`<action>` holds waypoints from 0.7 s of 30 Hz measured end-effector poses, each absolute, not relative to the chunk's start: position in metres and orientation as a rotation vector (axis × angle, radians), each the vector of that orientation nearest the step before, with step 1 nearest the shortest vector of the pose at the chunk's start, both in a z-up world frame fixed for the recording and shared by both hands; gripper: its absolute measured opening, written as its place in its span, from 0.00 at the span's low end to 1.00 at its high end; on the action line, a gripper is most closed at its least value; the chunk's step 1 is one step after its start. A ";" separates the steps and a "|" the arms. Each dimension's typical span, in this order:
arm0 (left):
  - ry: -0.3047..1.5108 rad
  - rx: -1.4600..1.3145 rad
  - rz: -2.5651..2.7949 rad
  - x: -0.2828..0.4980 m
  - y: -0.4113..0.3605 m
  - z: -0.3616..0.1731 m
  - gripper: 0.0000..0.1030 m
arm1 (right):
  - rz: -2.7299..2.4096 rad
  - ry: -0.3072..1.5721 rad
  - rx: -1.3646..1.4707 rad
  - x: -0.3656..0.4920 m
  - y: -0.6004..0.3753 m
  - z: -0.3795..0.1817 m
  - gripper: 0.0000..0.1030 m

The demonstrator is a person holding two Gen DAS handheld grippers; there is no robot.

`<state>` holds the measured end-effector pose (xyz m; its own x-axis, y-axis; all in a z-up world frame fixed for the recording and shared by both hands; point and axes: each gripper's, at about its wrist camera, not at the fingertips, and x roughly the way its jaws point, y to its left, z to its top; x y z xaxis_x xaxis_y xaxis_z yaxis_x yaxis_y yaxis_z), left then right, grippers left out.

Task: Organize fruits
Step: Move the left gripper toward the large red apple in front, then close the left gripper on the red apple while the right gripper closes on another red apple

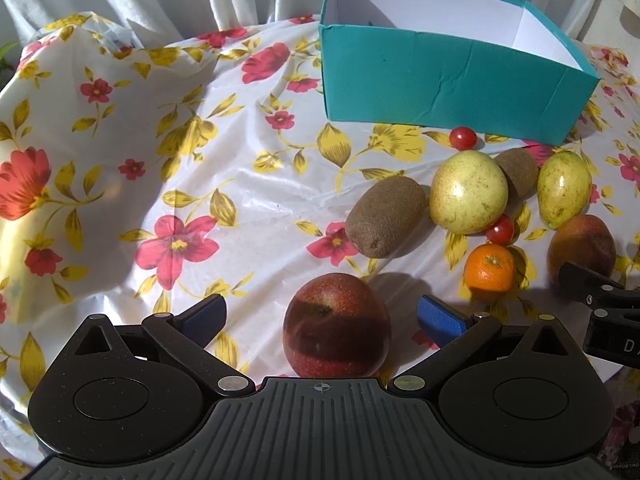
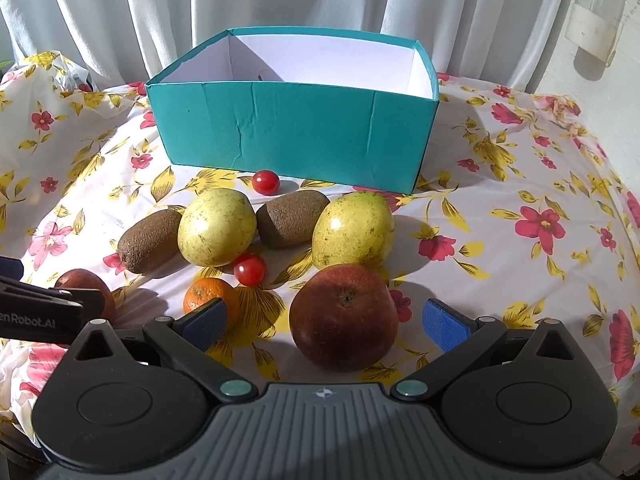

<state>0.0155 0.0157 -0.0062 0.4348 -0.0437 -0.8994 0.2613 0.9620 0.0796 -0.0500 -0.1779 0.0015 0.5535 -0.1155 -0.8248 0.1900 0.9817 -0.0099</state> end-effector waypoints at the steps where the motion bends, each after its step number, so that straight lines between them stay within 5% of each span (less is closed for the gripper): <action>1: 1.105 0.220 -0.196 0.015 0.016 -0.007 1.00 | -0.181 0.968 0.086 -0.050 -0.178 0.001 1.00; 10: 1.010 0.122 -0.269 0.004 0.041 -0.005 1.00 | -0.185 0.972 0.117 -0.055 -0.185 -0.004 1.00; 21: 1.110 0.162 -0.292 0.018 0.029 -0.031 1.00 | -0.173 0.995 0.134 -0.052 -0.188 -0.015 1.00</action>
